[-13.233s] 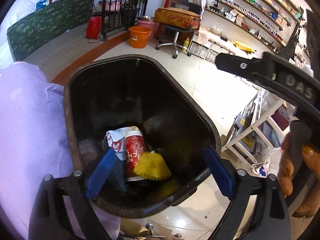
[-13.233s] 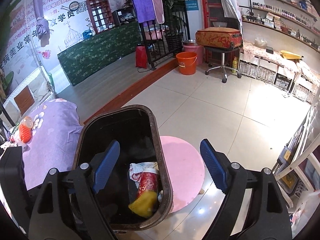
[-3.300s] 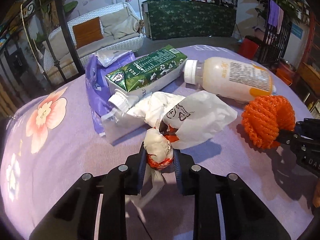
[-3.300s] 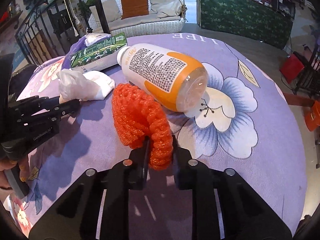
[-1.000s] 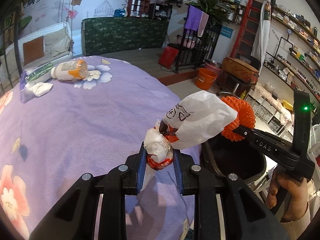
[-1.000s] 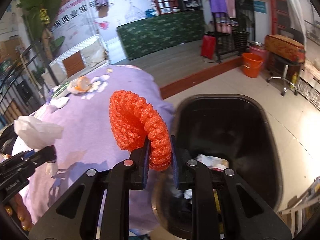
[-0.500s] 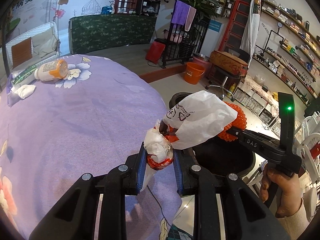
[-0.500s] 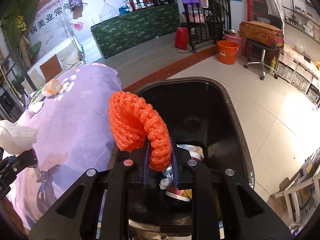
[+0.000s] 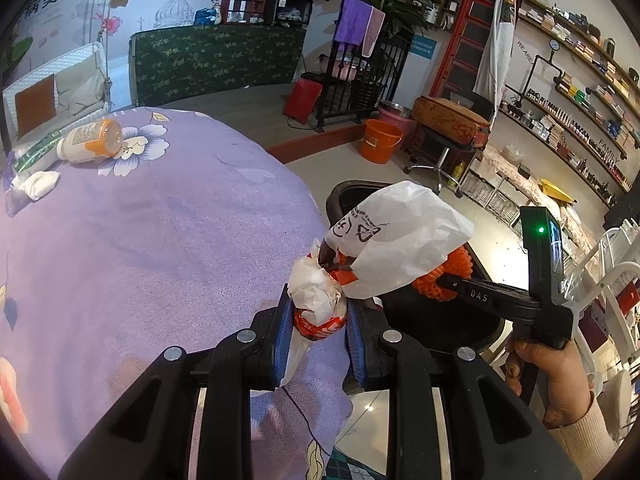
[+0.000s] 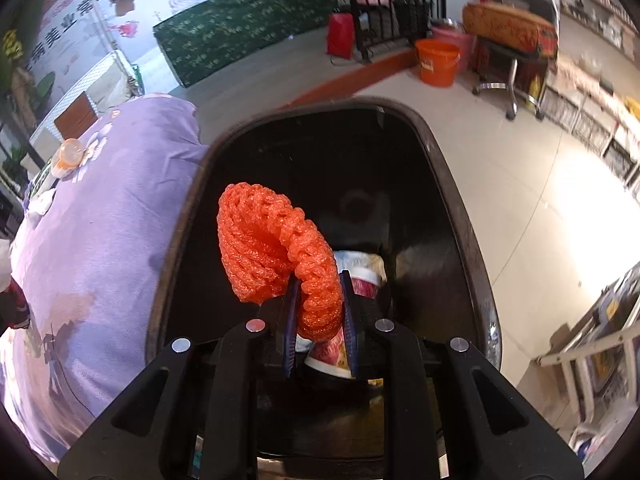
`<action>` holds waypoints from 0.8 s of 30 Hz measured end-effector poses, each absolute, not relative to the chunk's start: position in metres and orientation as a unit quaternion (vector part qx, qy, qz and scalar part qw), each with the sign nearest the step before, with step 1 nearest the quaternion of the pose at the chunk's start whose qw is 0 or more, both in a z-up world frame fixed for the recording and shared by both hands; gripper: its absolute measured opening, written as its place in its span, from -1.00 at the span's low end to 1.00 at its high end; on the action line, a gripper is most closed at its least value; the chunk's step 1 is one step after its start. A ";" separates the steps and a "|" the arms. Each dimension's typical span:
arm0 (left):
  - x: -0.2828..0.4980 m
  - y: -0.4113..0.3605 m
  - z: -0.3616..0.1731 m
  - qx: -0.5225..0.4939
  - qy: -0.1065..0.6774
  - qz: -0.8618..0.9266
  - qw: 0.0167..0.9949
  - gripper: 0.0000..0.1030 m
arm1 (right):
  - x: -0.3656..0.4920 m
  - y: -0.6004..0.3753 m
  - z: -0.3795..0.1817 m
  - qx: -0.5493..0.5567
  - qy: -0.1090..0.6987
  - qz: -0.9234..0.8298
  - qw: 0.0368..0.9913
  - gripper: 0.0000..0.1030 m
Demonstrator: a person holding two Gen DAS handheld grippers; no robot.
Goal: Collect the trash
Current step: 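Open the right gripper to drop the orange net while the left gripper releases the bag into the bin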
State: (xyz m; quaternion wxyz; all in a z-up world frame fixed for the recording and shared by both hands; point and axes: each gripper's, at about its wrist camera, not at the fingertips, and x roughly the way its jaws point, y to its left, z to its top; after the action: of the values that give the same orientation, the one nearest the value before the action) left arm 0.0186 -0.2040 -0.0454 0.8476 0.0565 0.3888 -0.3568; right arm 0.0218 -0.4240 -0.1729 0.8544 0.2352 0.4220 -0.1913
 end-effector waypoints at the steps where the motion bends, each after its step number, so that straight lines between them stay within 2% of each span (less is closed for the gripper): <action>1: 0.019 -0.204 -0.045 0.055 0.389 -0.357 0.847 -0.53 | 0.020 -0.425 -0.175 0.242 0.421 -0.193 0.853 -0.56; 4: 0.018 -0.206 -0.046 0.057 0.391 -0.358 0.846 -0.53 | 0.011 -0.431 -0.180 0.268 0.409 -0.205 0.848 -0.06; 5: 0.019 -0.206 -0.047 0.057 0.391 -0.359 0.845 -0.53 | 0.009 -0.431 -0.180 0.269 0.404 -0.209 0.849 0.25; 6: 0.019 -0.207 -0.048 0.057 0.393 -0.360 0.845 -0.53 | 0.007 -0.430 -0.180 0.266 0.401 -0.215 0.850 0.36; 24: 0.013 -0.262 -0.055 0.092 0.394 -0.404 0.820 -0.53 | -0.010 -0.434 -0.155 0.259 0.354 -0.236 0.867 0.42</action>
State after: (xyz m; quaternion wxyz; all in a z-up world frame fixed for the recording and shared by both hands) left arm 0.0129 -0.2624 -0.0554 0.8202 0.0924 0.3943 -0.4040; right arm -0.0096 -0.4341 -0.1555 0.8671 0.2587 0.3542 -0.2360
